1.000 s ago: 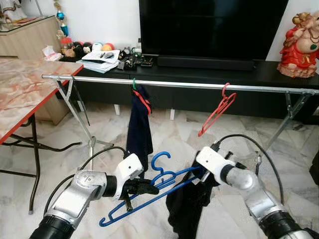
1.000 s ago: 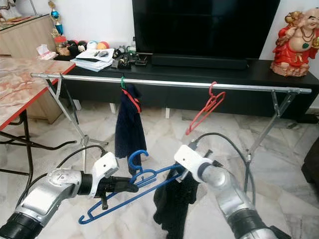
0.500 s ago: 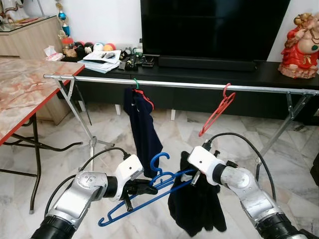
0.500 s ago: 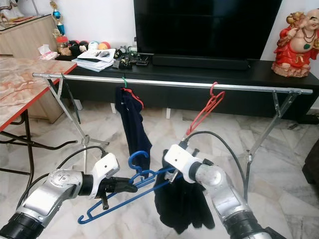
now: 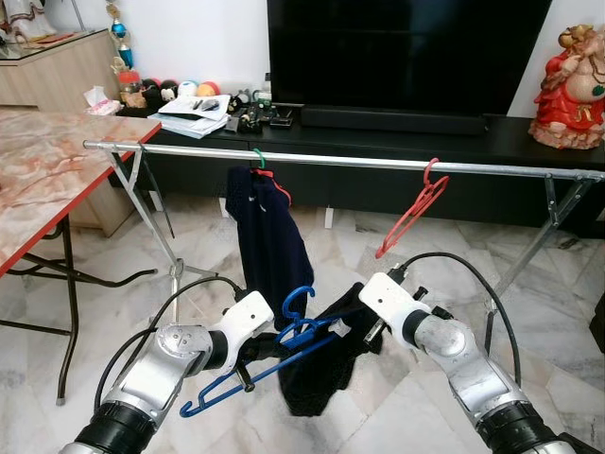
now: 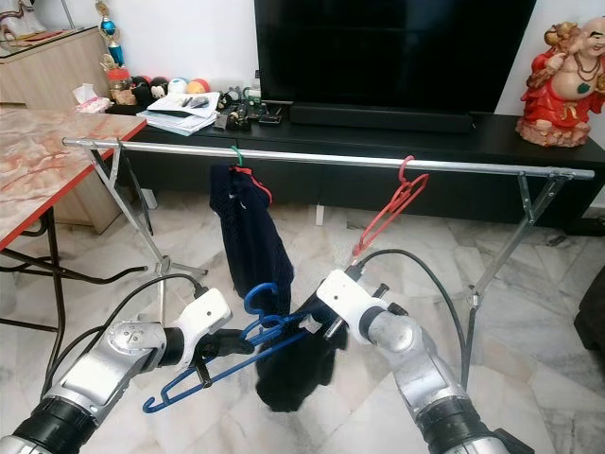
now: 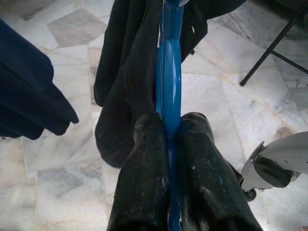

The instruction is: Hang hanger

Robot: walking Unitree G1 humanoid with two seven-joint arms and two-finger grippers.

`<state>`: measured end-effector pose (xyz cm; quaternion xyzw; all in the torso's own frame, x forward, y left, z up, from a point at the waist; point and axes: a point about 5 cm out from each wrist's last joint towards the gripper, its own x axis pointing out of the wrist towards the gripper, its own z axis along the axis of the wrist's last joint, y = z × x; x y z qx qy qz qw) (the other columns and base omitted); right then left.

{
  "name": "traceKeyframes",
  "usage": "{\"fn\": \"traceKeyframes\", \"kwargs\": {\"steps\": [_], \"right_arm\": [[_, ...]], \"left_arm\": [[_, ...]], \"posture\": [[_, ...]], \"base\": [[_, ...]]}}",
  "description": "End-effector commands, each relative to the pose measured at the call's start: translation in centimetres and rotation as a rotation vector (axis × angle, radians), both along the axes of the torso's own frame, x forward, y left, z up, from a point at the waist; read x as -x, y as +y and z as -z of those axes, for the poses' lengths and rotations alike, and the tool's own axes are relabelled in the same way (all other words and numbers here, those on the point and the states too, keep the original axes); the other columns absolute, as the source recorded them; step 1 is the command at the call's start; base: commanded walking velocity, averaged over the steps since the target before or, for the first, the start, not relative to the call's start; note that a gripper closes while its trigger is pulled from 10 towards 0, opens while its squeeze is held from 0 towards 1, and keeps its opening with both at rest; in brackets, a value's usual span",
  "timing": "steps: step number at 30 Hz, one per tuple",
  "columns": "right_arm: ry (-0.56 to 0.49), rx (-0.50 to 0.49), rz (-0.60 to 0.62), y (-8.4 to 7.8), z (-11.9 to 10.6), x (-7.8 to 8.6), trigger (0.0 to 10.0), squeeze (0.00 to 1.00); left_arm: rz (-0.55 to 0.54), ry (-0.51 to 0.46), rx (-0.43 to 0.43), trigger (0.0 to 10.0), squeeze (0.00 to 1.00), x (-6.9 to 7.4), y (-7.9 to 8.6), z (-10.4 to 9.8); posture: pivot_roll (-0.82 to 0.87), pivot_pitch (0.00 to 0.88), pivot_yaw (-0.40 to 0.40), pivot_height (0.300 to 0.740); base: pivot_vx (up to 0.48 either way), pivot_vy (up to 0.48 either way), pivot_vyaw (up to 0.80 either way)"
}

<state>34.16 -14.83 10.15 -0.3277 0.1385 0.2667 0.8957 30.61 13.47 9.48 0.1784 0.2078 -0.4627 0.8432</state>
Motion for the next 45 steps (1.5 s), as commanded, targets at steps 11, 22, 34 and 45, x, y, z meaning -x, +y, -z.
{"fn": "traceKeyframes", "kwargs": {"steps": [11,22,34,45], "right_arm": [[-0.004,-0.224,-0.310,4.8,-3.3,1.9,10.0,0.00],[0.011,-0.204,-0.064,2.7,-2.1,0.3,10.0,0.00],[0.021,-0.166,0.135,0.2,-0.9,-0.5,10.0,0.00],[0.006,-0.113,0.225,-0.8,0.1,-0.9,10.0,0.00]], "left_arm": [[-0.003,-0.082,0.051,10.0,0.00,-0.9,-1.3,-1.1],[0.010,-0.066,0.066,10.0,0.00,-0.6,-1.4,-0.9],[0.032,-0.046,0.051,10.0,0.00,-0.1,-0.6,-0.8],[0.030,-0.044,0.024,10.0,0.00,0.1,0.3,-1.1]], "posture": [[0.10,0.002,0.018,0.740],[0.11,0.000,0.015,0.740],[0.11,0.000,0.016,0.740],[0.11,0.000,0.016,0.740]], "base": [[0.000,0.000,0.00],[0.000,0.000,0.00],[0.000,0.000,0.00],[0.000,0.000,0.00]]}}
